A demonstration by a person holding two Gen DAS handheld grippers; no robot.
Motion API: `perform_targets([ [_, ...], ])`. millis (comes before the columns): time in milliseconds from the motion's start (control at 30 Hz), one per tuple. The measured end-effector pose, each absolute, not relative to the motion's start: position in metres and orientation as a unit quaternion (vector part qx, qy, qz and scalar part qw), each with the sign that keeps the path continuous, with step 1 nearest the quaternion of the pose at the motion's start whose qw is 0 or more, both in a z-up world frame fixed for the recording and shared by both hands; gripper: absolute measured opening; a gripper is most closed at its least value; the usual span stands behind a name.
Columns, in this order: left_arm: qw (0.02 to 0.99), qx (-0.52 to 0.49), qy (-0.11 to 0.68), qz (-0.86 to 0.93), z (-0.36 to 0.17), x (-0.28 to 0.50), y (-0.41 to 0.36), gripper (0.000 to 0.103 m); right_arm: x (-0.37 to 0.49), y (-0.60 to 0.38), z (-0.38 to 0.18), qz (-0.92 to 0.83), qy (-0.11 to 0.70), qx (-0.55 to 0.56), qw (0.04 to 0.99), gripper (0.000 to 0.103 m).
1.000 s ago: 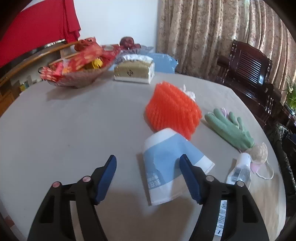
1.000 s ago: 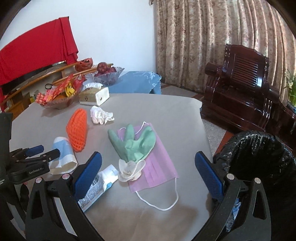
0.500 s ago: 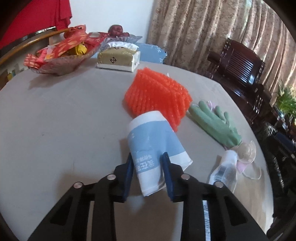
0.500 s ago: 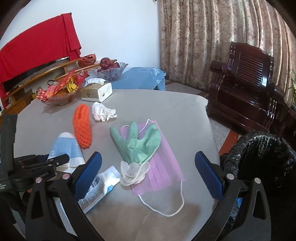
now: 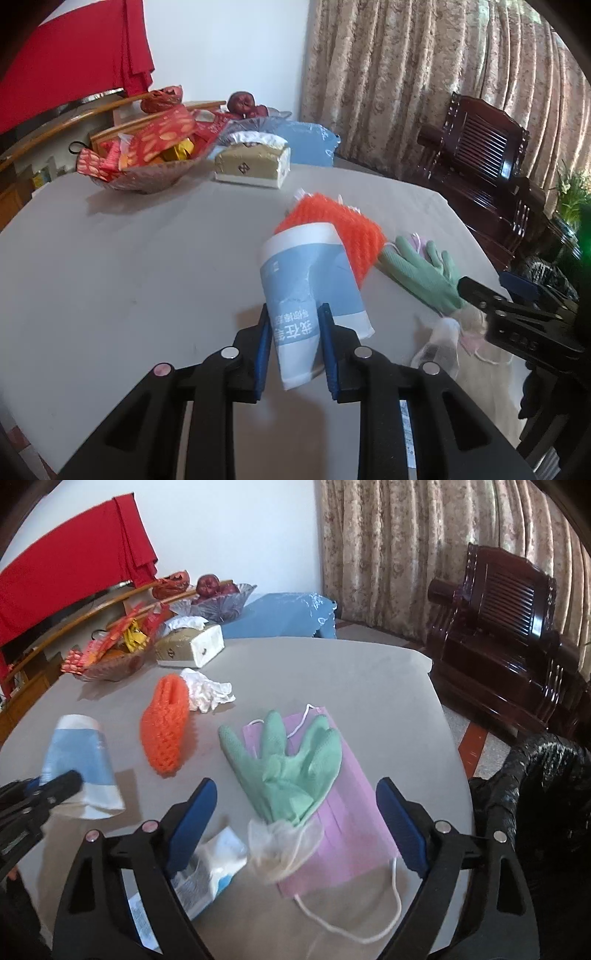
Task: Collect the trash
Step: 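Grasp the blue-and-white paper cup with the left tool while the right grasps the green glove, then carry the paper cup and green glove over the black bin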
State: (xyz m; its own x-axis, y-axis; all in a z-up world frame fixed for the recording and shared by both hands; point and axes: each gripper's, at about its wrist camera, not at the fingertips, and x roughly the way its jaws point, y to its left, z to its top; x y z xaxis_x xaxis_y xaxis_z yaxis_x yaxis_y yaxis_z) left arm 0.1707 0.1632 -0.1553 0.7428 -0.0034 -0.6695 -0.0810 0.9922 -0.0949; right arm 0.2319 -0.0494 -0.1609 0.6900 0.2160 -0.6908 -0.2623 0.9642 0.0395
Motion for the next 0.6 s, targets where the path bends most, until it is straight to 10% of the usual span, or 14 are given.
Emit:
perform_targets([
  [300,0.935,-0.045,0.35,0.039,-0.154,0.191,0.166,0.025,0.26,-0.038,-0.181,0.127,0.422,-0.038,0.897,0.082],
  [467,0.935,-0.04,0.35,0.037,-0.154,0.189,0.164,0.025,0.264,-0.035,-0.19,0.156,0.449,-0.03,0.879,0.037],
  [600,0.935,-0.041,0.35,0.036,-0.152,0.186,0.163,0.025,0.257,-0.04,-0.176,0.174,0.433,-0.016,0.884,0.029],
])
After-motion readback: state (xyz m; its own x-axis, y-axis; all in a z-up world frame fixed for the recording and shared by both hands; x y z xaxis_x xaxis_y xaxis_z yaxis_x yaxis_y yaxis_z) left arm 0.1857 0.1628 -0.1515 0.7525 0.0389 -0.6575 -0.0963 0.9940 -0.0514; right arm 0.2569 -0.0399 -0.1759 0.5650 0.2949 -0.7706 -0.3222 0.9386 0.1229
